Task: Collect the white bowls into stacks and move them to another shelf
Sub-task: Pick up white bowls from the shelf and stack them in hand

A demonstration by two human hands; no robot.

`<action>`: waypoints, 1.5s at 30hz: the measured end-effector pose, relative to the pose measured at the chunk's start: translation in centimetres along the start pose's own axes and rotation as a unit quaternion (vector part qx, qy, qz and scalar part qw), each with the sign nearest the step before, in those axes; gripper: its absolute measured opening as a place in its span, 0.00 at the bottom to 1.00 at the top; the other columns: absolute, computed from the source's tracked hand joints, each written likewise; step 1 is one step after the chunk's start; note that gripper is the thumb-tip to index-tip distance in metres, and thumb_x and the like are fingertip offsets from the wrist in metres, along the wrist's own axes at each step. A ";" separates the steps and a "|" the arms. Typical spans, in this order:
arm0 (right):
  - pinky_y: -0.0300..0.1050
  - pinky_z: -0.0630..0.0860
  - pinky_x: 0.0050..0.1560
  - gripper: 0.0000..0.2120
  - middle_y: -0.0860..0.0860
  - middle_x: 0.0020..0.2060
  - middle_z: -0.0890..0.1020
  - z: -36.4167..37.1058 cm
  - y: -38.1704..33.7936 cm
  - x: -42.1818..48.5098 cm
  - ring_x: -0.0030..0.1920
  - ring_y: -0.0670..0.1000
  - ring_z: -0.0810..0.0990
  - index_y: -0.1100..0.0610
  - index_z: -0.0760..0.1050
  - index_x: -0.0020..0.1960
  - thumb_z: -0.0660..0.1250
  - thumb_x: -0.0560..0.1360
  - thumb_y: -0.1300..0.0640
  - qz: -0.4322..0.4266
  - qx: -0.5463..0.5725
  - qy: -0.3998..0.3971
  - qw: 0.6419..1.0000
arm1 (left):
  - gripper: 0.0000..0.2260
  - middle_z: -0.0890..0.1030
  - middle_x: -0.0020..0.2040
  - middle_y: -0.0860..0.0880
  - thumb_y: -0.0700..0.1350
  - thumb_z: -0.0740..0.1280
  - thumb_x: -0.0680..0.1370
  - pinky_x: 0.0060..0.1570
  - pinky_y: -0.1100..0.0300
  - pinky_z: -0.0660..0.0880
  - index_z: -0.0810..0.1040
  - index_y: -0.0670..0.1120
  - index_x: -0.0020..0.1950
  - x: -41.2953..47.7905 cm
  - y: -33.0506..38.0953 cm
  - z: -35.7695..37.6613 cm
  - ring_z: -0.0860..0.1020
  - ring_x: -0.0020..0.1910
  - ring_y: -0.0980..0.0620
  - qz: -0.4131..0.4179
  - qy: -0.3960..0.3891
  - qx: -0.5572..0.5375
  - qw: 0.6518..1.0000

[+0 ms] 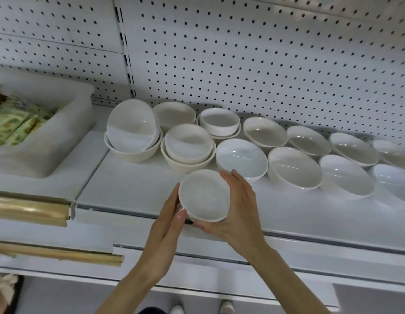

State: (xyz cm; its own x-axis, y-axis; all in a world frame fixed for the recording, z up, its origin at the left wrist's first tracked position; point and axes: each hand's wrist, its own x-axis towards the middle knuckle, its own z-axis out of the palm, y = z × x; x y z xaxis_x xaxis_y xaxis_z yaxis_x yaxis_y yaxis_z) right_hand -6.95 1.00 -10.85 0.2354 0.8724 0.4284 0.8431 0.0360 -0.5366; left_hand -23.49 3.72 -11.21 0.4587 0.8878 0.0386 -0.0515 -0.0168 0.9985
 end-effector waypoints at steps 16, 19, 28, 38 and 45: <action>0.31 0.52 0.67 0.49 0.40 0.74 0.57 -4.6 -1.6 7.5 0.73 0.39 0.55 0.46 0.50 0.76 0.71 0.63 0.36 0.057 0.101 -0.146 0.983 | 0.26 0.71 0.70 0.61 0.67 0.55 0.76 0.62 0.75 0.64 0.65 0.60 0.72 1.8 0.2 -2.2 0.68 0.68 0.66 -0.020 0.069 0.009 0.997; 0.40 0.56 0.71 0.48 0.47 0.75 0.59 -2.8 -1.7 11.1 0.74 0.46 0.56 0.52 0.51 0.77 0.75 0.67 0.42 0.047 0.079 -0.189 0.978 | 0.31 0.70 0.71 0.60 0.72 0.53 0.73 0.66 0.69 0.63 0.64 0.61 0.73 3.3 0.4 -3.4 0.68 0.69 0.63 -0.019 0.084 0.030 0.996; 0.52 0.56 0.75 0.51 0.51 0.76 0.57 1.3 -0.8 13.3 0.76 0.51 0.54 0.50 0.51 0.78 0.77 0.64 0.42 0.035 0.035 -0.211 0.976 | 0.34 0.70 0.71 0.59 0.72 0.52 0.70 0.73 0.51 0.62 0.65 0.60 0.73 6.6 0.4 -4.2 0.68 0.70 0.61 -0.042 0.059 0.020 0.997; 0.38 0.61 0.65 0.49 0.48 0.71 0.63 1.6 -0.3 13.7 0.70 0.46 0.62 0.48 0.55 0.75 0.80 0.63 0.47 0.061 0.093 -0.178 0.978 | 0.33 0.69 0.70 0.65 0.76 0.53 0.69 0.74 0.52 0.61 0.64 0.67 0.72 6.8 0.4 -3.5 0.66 0.71 0.64 -0.027 0.049 0.009 0.998; 0.39 0.64 0.63 0.46 0.46 0.66 0.64 1.5 -0.5 13.8 0.64 0.44 0.65 0.46 0.57 0.72 0.81 0.62 0.52 0.070 0.132 -0.163 0.975 | 0.33 0.69 0.71 0.64 0.75 0.53 0.70 0.74 0.51 0.61 0.65 0.64 0.72 6.8 0.6 -3.4 0.66 0.71 0.63 -0.028 0.056 0.009 0.998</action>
State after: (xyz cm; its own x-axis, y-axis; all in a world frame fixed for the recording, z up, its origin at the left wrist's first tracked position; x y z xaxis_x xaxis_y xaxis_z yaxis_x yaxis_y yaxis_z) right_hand -4.81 13.74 -5.73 0.1359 0.9850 0.1063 0.6492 -0.0075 -0.7606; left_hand -23.43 11.36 -10.45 0.3580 0.9335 -0.0199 -0.0127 0.0262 0.9996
